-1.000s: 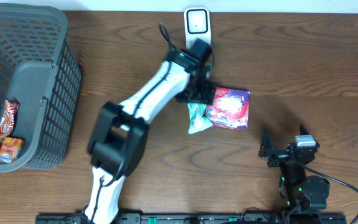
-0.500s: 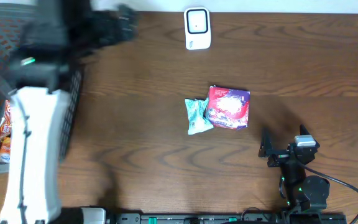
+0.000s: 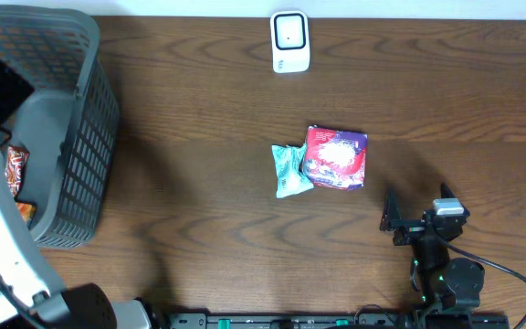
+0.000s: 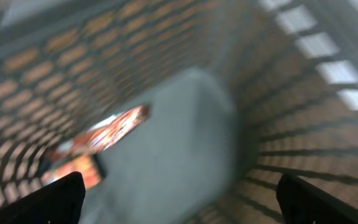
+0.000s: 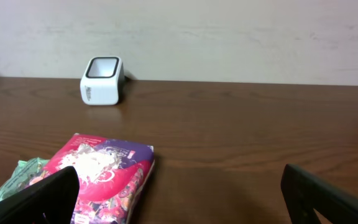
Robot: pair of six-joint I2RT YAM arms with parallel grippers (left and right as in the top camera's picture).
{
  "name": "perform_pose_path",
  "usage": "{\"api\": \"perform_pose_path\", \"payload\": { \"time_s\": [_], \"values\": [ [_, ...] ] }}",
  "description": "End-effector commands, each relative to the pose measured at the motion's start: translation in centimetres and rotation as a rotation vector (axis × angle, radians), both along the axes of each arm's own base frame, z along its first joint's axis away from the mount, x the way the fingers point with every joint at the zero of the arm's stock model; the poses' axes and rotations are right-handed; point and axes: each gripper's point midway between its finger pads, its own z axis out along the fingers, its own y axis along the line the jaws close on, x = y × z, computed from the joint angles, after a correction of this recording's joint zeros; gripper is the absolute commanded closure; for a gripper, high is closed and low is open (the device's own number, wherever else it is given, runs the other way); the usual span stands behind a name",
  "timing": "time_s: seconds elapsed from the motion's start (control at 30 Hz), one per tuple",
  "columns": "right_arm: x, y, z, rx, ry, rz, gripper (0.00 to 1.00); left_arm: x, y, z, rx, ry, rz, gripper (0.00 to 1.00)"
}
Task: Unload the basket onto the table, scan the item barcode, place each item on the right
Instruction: 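Reach the left gripper into the basket and grasp the orange packet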
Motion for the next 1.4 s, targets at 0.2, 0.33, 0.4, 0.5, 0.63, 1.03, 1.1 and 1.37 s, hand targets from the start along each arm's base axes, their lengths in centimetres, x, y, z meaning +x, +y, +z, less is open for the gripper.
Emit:
{"api": "perform_pose_path", "payload": {
  "time_s": [0.2, 0.33, 0.4, 0.5, 0.63, 1.03, 1.1, 1.37],
  "values": [
    [0.0, 0.1, -0.2, 0.014, 0.006, 0.004, 0.01, -5.1, 4.9, -12.3, 0.003, 0.416, 0.277, 0.02],
    [0.0, 0.1, -0.2, 0.014, 0.006, 0.004, 0.01, -5.6, 4.9, -15.4, -0.036, 0.502, 0.273, 0.02],
    [0.0, 0.1, -0.2, 0.014, 0.007, 0.003, 0.01, -6.0, 4.8, -16.9, -0.049, 0.544, 0.272, 0.02],
    [0.0, 0.1, -0.2, 0.014, 0.007, 0.003, 0.01, -7.7, 5.5, -18.7, -0.024, 0.630, 0.328, 0.02],
    [0.0, 0.1, -0.2, 0.014, 0.006, 0.004, 0.01, -9.2, 6.0, -21.0, -0.041, 0.697, 0.375, 0.02],
    [0.0, 0.1, -0.2, 0.014, 0.007, 0.003, 0.01, -9.8, 5.5, -26.0, -0.241, 0.708, 0.386, 0.05],
    [0.0, 0.1, -0.2, 0.014, 0.006, 0.004, 0.01, -9.8, 5.4, -26.5, -0.250, 0.709, 0.383, 0.20],
    [0.0, 0.1, -0.2, 0.014, 0.006, 0.004, 0.01, -10.5, 4.9, -26.5, -0.265, 0.739, 0.381, 0.92]
  ]
}}
